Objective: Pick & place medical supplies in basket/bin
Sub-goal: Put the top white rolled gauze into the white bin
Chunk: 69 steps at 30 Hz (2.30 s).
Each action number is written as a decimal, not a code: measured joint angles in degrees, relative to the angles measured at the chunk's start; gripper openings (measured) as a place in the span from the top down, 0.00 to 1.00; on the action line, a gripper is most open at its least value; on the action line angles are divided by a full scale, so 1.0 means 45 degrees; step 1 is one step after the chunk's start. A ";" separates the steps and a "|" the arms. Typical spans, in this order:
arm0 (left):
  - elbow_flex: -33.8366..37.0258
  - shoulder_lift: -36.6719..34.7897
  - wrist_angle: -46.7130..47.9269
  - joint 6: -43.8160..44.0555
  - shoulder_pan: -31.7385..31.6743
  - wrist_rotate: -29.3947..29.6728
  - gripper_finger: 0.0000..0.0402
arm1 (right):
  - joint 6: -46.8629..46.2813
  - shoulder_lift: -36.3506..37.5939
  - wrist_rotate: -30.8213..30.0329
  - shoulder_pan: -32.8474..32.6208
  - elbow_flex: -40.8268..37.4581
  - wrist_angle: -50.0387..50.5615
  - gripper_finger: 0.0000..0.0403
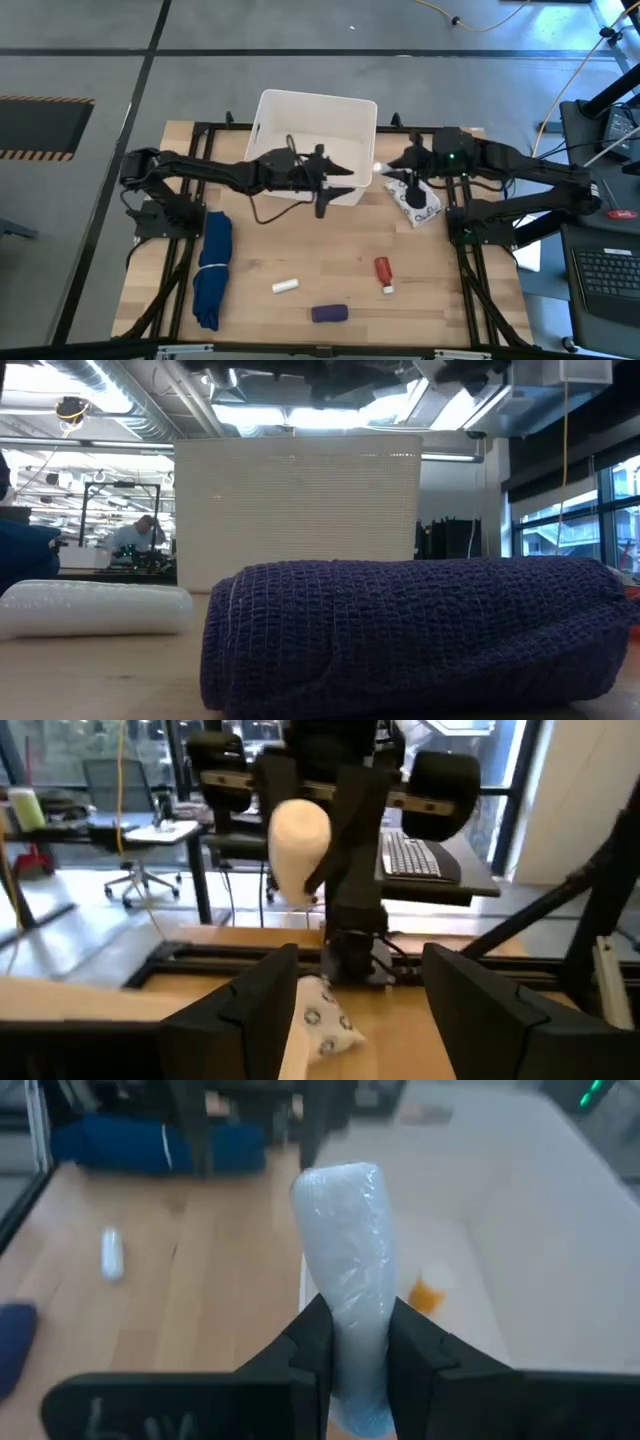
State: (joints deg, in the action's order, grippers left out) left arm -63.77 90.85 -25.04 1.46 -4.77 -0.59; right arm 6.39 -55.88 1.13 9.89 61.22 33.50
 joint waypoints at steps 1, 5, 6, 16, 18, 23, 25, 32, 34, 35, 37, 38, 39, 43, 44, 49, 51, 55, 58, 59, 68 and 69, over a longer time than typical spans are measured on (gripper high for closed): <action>-0.0364 0.0279 -0.0010 -0.0028 -0.0049 0.0148 0.49 | -0.0012 -0.0166 0.0003 0.0000 0.0031 -0.0236 0.84; -0.1320 0.1077 -0.0005 -0.0116 -0.0311 0.0534 0.50 | -0.0022 -0.0890 0.0068 -0.0005 0.0030 -0.0300 0.84; -0.1461 0.1216 -0.0021 -0.0139 -0.0357 0.0507 0.50 | -0.0027 -0.1043 0.0086 -0.0007 0.0023 -0.0287 0.84; -0.1558 0.1519 -0.0103 0.0169 -0.0449 0.0433 0.53 | 0.0045 -0.1973 0.0096 -0.0427 0.0023 -0.1264 0.84; -0.1558 0.1519 -0.0137 0.0019 -0.0447 0.0429 0.56 | 0.0038 -0.2096 0.0095 -0.0427 0.0023 -0.1236 0.84; -0.1558 0.1514 -0.0125 -0.0138 -0.0439 0.0414 0.68 | 0.0070 -0.2098 0.0049 -0.0423 0.0023 -0.1392 0.84; -0.1568 0.1509 -0.0134 -0.0157 -0.0439 0.0414 0.74 | 0.0135 -0.2037 0.0023 -0.0423 0.0018 -0.1409 0.84; -0.1582 0.1485 -0.0173 -0.0585 -0.0541 0.0484 0.85 | 0.0356 -0.1913 -0.0090 -0.0423 0.0004 -0.1548 0.84; -0.1582 0.1485 -0.0164 -0.0594 -0.0541 0.0495 0.86 | 0.0356 -0.1913 -0.0085 -0.0423 0.0004 -0.1480 0.84; -0.1582 0.1476 -0.0146 -0.0594 -0.0541 0.0478 0.86 | 0.0356 -0.1913 -0.0083 -0.0423 0.0004 -0.1459 0.84; -0.1581 0.1420 -0.0082 -0.0574 -0.0561 0.0466 0.85 | 0.0299 -0.1918 -0.0070 -0.0423 0.0004 -0.1498 0.84; -0.1579 0.1417 -0.0086 -0.0533 -0.0563 0.0463 0.85 | 0.0269 -0.1918 -0.0060 -0.0423 0.0004 -0.1503 0.83; -0.1577 0.1417 -0.0074 -0.0511 -0.0568 0.0468 0.85 | 0.0264 -0.1918 -0.0055 -0.0423 0.0004 -0.1492 0.82; -0.1567 0.1319 0.0108 -0.0501 -0.0648 0.0376 0.85 | 0.0271 -0.1914 -0.0025 -0.0379 0.0008 -0.1427 0.71; -0.1567 0.1315 0.0175 -0.0500 -0.0674 0.0387 0.85 | 0.0311 -0.1900 0.0001 -0.0325 0.0008 -0.1384 0.67; -0.1538 0.1101 0.1415 -0.0399 -0.0910 0.0736 0.85 | 0.0332 -0.1504 0.0095 0.0127 0.0008 -0.0956 0.46; -0.1533 0.0907 0.2311 -0.0211 -0.1087 0.0745 0.86 | 0.0343 -0.1185 0.0088 0.0281 0.0008 -0.0778 0.39; -0.1538 0.0536 0.3948 0.0178 -0.1675 0.0606 0.86 | 0.0342 -0.0397 -0.0158 0.0613 0.0024 -0.0661 0.31; -0.1548 0.0494 0.5075 0.0417 -0.2336 0.0629 0.86 | 0.0226 0.0011 -0.0772 0.0830 0.0028 -0.0663 0.29; -0.1543 0.0494 0.5439 0.0710 -0.2577 0.0539 0.86 | 0.0116 0.0096 -0.0916 0.0885 0.0028 -0.0648 0.29; -0.1553 0.0562 0.7945 0.1878 -0.4113 -0.0897 0.85 | -0.0118 0.0175 -0.0993 0.1064 0.0028 -0.0490 0.28; -0.1553 0.0562 0.8169 0.1698 -0.4173 -0.0906 0.85 | -0.0187 0.0150 -0.0998 0.1065 0.0028 -0.0483 0.28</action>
State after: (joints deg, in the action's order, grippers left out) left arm -70.76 93.38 11.72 9.10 -23.55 -4.66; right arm 5.54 -55.21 -3.36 14.68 61.34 31.33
